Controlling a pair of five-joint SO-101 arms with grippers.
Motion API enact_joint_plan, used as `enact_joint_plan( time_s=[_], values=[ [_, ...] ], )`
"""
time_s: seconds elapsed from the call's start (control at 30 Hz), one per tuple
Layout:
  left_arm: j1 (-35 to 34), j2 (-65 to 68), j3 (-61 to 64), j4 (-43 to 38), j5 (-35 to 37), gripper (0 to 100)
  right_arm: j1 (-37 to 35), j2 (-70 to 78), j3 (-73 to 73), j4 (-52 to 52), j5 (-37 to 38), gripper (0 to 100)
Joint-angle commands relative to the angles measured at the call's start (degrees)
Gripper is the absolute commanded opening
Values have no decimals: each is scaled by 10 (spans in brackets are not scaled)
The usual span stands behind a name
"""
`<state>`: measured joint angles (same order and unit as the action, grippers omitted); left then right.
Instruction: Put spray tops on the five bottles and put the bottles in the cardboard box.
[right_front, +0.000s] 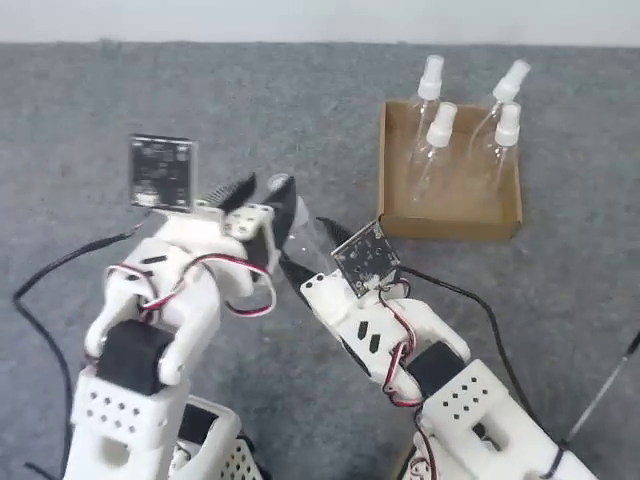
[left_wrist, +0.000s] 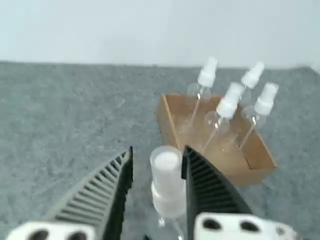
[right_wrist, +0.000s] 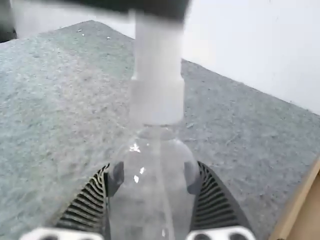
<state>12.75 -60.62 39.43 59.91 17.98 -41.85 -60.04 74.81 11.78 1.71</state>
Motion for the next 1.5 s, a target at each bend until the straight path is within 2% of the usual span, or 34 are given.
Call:
enact_joint_plan(
  time_s=[0.0, 0.23, 0.43, 0.67, 0.77, 0.93, 1.03, 1.17, 1.37, 1.47],
  values=[
    [-40, -5, -71, -2, -38, 152, 7, -22, -1, -15, 8, 6],
    [-48, -4, -51, -37, -55, 148, 7, -22, -1, -11, 8, 6],
    [-46, -4, 39, -72, -69, 148, 7, -22, -1, -10, 8, 6],
    [-18, -11, 84, -89, -85, 148, 8, -22, -1, -10, 9, 6],
    [-25, -11, 45, -71, -92, 148, 9, -22, -1, -10, 9, 6],
    [-80, -11, -41, -8, -93, 152, 9, -22, -6, 10, 9, 6],
    [-104, -14, -47, 36, -93, 152, 19, -20, -32, 29, 9, 6],
    [-106, -76, 29, 47, -93, 152, 51, -11, -101, 58, 9, 6],
    [-89, -250, 233, -25, -96, 152, 56, 77, -232, 118, 8, 6],
    [-62, -322, 295, -37, -96, 174, 56, 153, -311, 149, 5, 6]
  ],
)
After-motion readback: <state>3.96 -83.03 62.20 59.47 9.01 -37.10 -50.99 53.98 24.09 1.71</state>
